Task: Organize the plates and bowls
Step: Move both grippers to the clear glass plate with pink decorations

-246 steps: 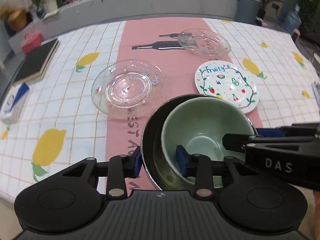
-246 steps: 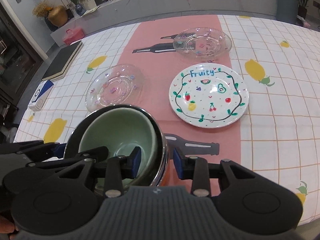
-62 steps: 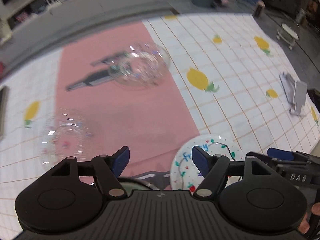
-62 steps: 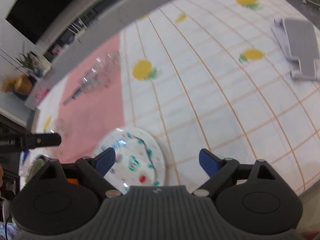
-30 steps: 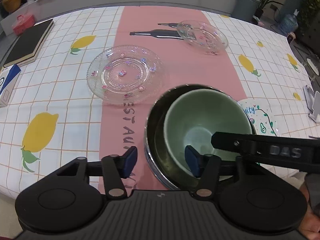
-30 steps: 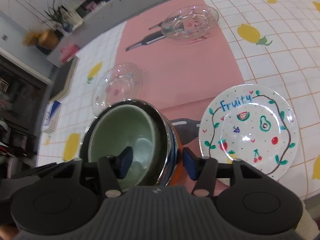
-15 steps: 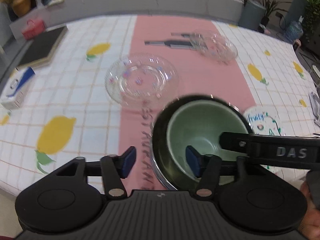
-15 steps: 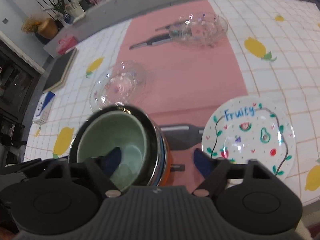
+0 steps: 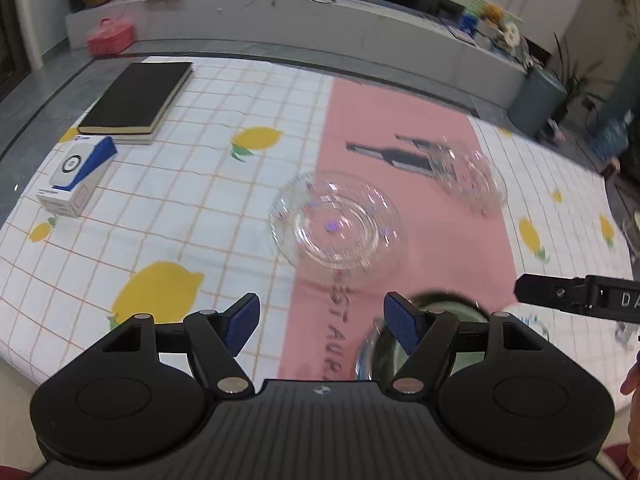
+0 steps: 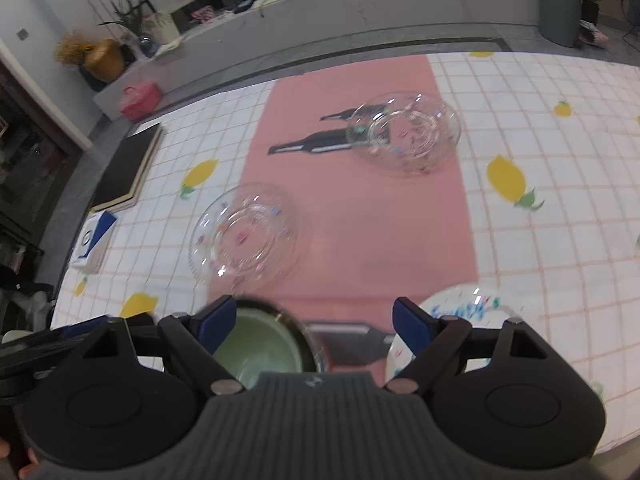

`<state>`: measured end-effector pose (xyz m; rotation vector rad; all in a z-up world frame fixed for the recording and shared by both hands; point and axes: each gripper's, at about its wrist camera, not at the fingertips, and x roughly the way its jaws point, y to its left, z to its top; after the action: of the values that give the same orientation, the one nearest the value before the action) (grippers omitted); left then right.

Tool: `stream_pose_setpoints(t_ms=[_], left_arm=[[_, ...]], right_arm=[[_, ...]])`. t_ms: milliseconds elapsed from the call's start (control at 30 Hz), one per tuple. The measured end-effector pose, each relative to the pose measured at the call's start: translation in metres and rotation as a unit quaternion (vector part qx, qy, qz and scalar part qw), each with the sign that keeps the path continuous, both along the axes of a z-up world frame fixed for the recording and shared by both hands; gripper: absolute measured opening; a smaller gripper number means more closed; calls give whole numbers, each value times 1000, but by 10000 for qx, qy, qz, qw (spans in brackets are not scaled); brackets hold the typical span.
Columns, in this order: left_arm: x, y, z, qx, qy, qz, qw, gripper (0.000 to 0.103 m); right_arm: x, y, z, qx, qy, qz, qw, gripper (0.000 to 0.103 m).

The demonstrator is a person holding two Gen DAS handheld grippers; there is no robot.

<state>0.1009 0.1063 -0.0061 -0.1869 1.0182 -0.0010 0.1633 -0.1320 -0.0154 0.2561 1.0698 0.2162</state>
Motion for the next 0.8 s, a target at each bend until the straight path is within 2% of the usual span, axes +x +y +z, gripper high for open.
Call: stream_pose_setpoints(t_ms=[167, 367, 467, 567, 633, 700, 800], left_arm=[[20, 13, 12, 86, -95, 185, 9997, 84], [47, 21, 9, 169, -165, 141, 9996, 84], [60, 29, -2, 12, -240, 111, 9996, 84], [65, 42, -22, -309, -242, 266, 9989, 84], [67, 50, -40, -553, -18, 399, 9977, 83], [72, 52, -53, -629, 107, 326, 9974, 81], [78, 51, -63, -580, -35, 325, 9978, 81]], right_arm=[[35, 15, 15, -386, -230, 224, 9987, 84], [74, 28, 12, -435, -316, 211, 9983, 84], [91, 25, -1, 101, -207, 68, 9997, 84], [100, 17, -23, 670, -57, -217, 9975, 83], [102, 18, -39, 574, -130, -205, 9981, 81], [105, 18, -57, 465, -167, -182, 9986, 78], [112, 11, -84, 1062, 89, -301, 9939, 74]])
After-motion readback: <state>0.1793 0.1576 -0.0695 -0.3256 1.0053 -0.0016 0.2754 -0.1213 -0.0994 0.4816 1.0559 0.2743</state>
